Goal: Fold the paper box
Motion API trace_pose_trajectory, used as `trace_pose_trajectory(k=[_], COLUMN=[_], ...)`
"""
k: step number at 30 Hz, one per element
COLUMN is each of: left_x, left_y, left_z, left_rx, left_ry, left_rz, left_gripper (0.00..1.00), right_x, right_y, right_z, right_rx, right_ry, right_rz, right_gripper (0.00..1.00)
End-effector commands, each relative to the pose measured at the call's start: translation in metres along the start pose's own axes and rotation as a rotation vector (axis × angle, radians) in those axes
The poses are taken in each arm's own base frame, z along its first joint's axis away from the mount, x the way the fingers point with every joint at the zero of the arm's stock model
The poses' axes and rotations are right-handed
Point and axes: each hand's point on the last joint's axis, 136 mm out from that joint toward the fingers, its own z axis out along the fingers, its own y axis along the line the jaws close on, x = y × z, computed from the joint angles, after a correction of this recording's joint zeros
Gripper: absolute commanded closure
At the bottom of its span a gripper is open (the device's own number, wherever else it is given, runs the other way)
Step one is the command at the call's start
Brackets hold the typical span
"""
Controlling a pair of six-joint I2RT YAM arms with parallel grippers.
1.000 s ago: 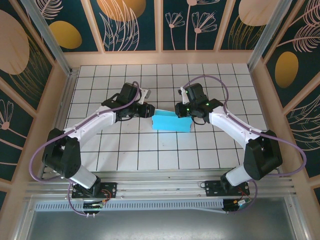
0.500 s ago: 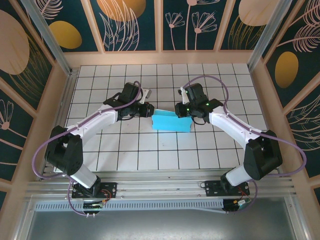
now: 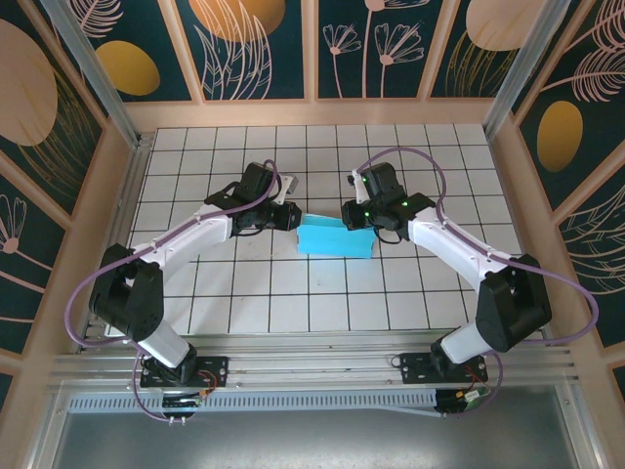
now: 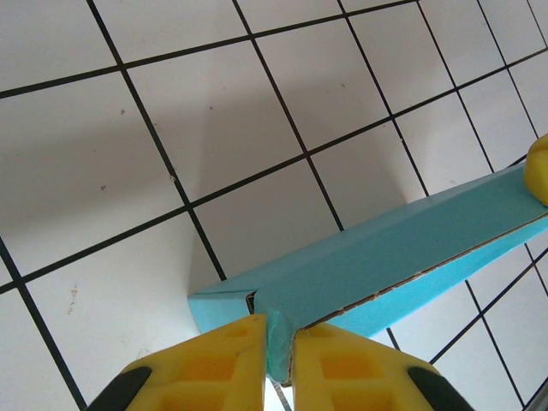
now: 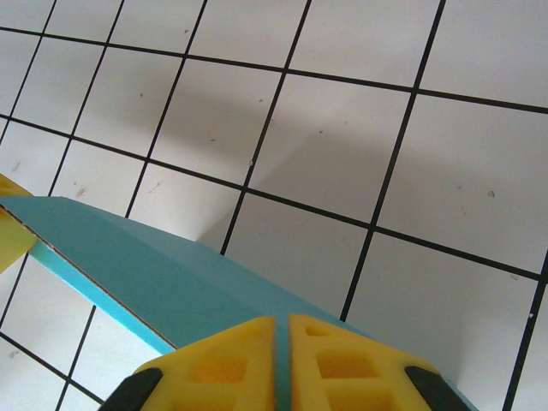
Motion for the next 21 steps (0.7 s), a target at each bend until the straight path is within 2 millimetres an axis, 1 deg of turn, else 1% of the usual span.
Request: trace_pose_trajectory(k=[1, 7, 11, 17, 21], left_x=[-0.004, -0.014, -0.015, -0.014, -0.012], left_y=[-0.008, -0.029, -0.037, -0.041, -0.037], left_z=[-0.003, -0.007, -0.003, -0.001, 0.001], left_rx=[0.029, 0.143, 0.193, 0.228, 0.216], left_ry=[0.001, -0.026, -0.020, -0.019, -0.016], left_rz=[-0.031, -0.091, -0.128, -0.148, -0.152], left_gripper=[0.87, 0.92, 0.93, 0.94, 0.94], right_x=[0.046, 0.046, 0.046, 0.047, 0.047], right_y=[-0.011, -0.011, -0.011, -0.012, -0.011], right_z=[0.011, 0.011, 0.012, 0.012, 0.012], right_rx=[0.055, 0.054, 0.053, 0.056, 0.053], right_ry=[0.167, 0.165, 0.166, 0.168, 0.165], right_rz=[0.006, 0.006, 0.003, 0.004, 0.005], right_gripper=[0.87, 0.87, 0.87, 0.87, 0.87])
